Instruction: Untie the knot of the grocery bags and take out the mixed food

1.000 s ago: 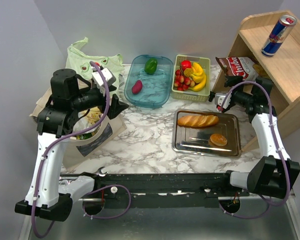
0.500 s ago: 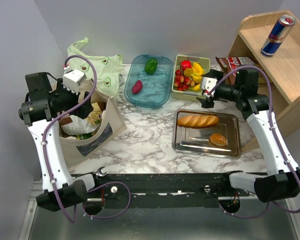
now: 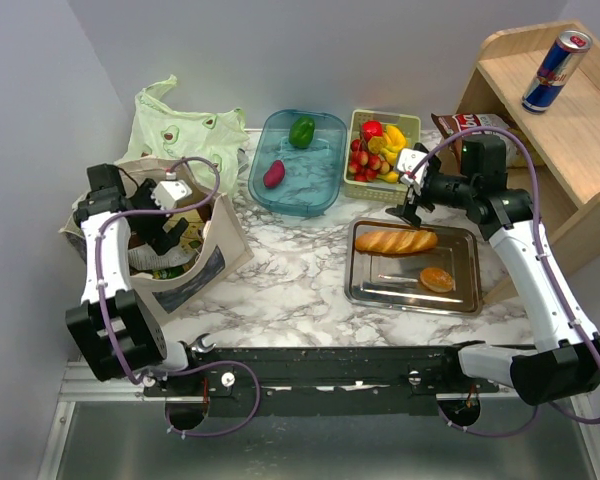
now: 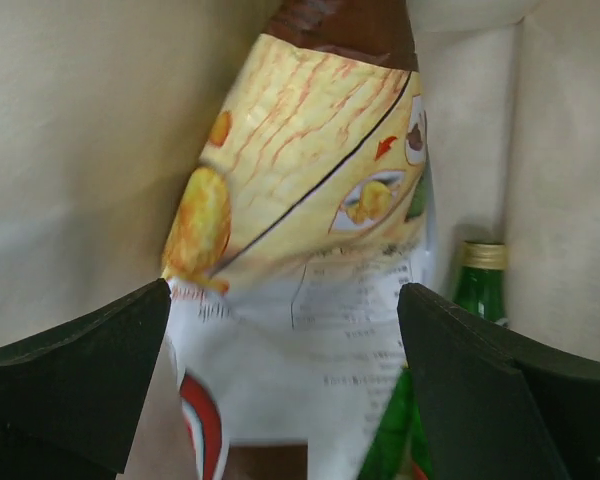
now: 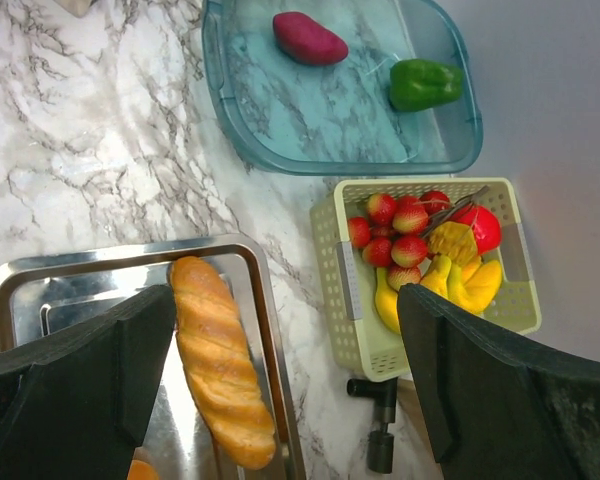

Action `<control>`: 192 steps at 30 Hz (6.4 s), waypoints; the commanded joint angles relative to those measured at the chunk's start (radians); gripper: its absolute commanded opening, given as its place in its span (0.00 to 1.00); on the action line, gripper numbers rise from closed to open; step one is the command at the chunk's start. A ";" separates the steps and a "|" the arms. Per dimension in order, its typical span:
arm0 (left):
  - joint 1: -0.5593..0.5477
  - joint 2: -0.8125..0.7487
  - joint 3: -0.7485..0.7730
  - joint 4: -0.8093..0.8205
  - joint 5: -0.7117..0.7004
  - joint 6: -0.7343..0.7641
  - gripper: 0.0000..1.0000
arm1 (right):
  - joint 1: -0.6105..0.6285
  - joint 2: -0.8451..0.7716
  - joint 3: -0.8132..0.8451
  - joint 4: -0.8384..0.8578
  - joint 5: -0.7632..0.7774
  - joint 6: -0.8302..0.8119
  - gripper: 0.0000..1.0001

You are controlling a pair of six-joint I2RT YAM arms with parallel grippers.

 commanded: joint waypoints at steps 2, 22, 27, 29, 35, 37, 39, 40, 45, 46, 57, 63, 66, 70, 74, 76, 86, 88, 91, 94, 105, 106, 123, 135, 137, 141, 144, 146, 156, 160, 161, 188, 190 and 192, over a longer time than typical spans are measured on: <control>-0.070 0.074 -0.130 0.194 -0.090 0.170 0.99 | 0.007 0.000 0.034 -0.048 0.057 0.020 1.00; -0.025 -0.207 -0.028 -0.018 0.086 -0.052 0.00 | 0.010 0.009 0.044 0.011 -0.042 0.152 0.99; 0.013 -0.242 0.117 -0.113 0.095 -0.079 0.00 | 0.014 0.026 0.079 0.018 -0.087 0.239 0.99; 0.018 -0.254 0.186 -0.138 0.113 -0.107 0.00 | 0.016 0.030 0.094 0.032 -0.102 0.290 0.99; 0.017 -0.276 0.409 -0.186 0.319 -0.212 0.00 | 0.038 0.049 0.179 0.073 -0.180 0.459 1.00; -0.012 -0.267 0.472 -0.197 0.380 -0.250 0.00 | 0.072 0.059 0.217 0.096 -0.188 0.509 1.00; -0.071 -0.264 0.515 -0.181 0.416 -0.295 0.00 | 0.117 0.069 0.260 0.129 -0.186 0.560 1.00; -0.094 -0.264 0.529 -0.167 0.434 -0.323 0.00 | 0.145 0.078 0.290 0.141 -0.183 0.579 1.00; -0.253 -0.255 0.563 -0.102 0.544 -0.410 0.00 | 0.241 0.118 0.411 0.252 -0.187 0.696 1.00; -0.287 -0.255 0.548 -0.083 0.557 -0.429 0.00 | 0.259 0.125 0.441 0.268 -0.188 0.716 1.00; -0.592 -0.208 0.504 -0.008 0.497 -0.459 0.00 | 0.413 0.180 0.615 0.129 -0.208 0.702 1.00; -0.671 -0.179 0.500 0.068 0.502 -0.510 0.00 | 0.543 0.175 0.576 0.069 -0.124 0.650 1.00; -0.690 -0.175 0.497 0.117 0.527 -0.550 0.00 | 0.578 0.171 0.549 0.078 -0.063 0.633 1.00; -0.707 -0.193 0.450 0.218 0.573 -0.617 0.00 | 0.583 0.129 0.475 0.176 0.000 0.692 1.00; -0.725 -0.226 0.345 0.404 0.623 -0.740 0.00 | 0.583 0.017 0.292 0.443 0.062 0.764 1.00; -0.744 -0.222 0.339 0.417 0.632 -0.744 0.00 | 0.583 -0.012 0.231 0.513 0.064 0.778 1.00; -0.772 -0.210 0.327 0.550 0.698 -0.857 0.00 | 0.582 -0.011 0.187 0.578 0.082 0.835 1.00; -0.775 -0.210 0.326 0.565 0.694 -0.870 0.00 | 0.583 -0.012 0.187 0.586 0.088 0.852 0.95; -0.780 -0.209 0.313 0.620 0.675 -0.926 0.00 | 0.583 -0.017 0.191 0.607 0.088 0.891 0.63; -0.789 -0.200 0.311 0.640 0.632 -0.966 0.28 | 0.584 -0.021 0.219 0.545 0.130 0.884 0.18; -0.753 -0.218 0.306 0.508 0.377 -0.940 0.98 | 0.574 -0.095 0.411 0.085 0.589 0.619 0.01; -0.745 -0.218 0.302 0.504 0.375 -0.937 0.98 | 0.574 -0.105 0.421 0.048 0.637 0.591 0.01; -0.738 -0.174 0.304 0.458 0.390 -0.889 0.99 | 0.569 -0.127 0.674 -0.553 1.221 0.395 0.01; -0.738 -0.139 0.326 0.454 0.424 -0.886 0.98 | 0.567 -0.179 0.393 -0.366 1.533 0.286 0.01; -0.738 -0.145 0.326 0.444 0.421 -0.869 0.98 | 0.568 -0.191 0.332 -0.304 1.567 0.241 0.01; -0.738 -0.169 0.300 0.433 0.412 -0.840 0.99 | 0.568 -0.202 0.247 -0.208 1.604 0.186 0.01; -0.738 -0.185 0.280 0.431 0.408 -0.824 0.98 | 0.568 -0.190 0.238 -0.164 1.591 0.170 0.01; -0.738 -0.189 0.276 0.429 0.408 -0.818 0.98 | 0.568 -0.178 0.241 -0.137 1.584 0.153 0.01; -0.738 -0.189 0.274 0.416 0.415 -0.808 0.99 | 0.568 -0.234 0.106 -0.104 1.644 -0.017 0.01; -0.738 -0.190 0.264 0.416 0.435 -0.825 0.98 | 0.567 -0.222 0.106 -0.108 1.639 -0.026 0.01; -0.738 -0.191 0.263 0.419 0.440 -0.829 0.98 | 0.566 -0.214 0.103 -0.109 1.635 -0.025 0.01; -0.738 -0.211 0.261 0.371 0.420 -0.798 0.98 | 0.062 -0.271 -0.341 0.301 1.210 -0.467 0.01; -0.738 -0.208 0.264 0.370 0.422 -0.798 0.98 | 0.027 -0.261 -0.357 0.329 1.183 -0.482 0.01; -0.738 -0.203 0.270 0.365 0.423 -0.803 0.99 | 0.002 -0.247 -0.358 0.355 1.160 -0.486 0.01</control>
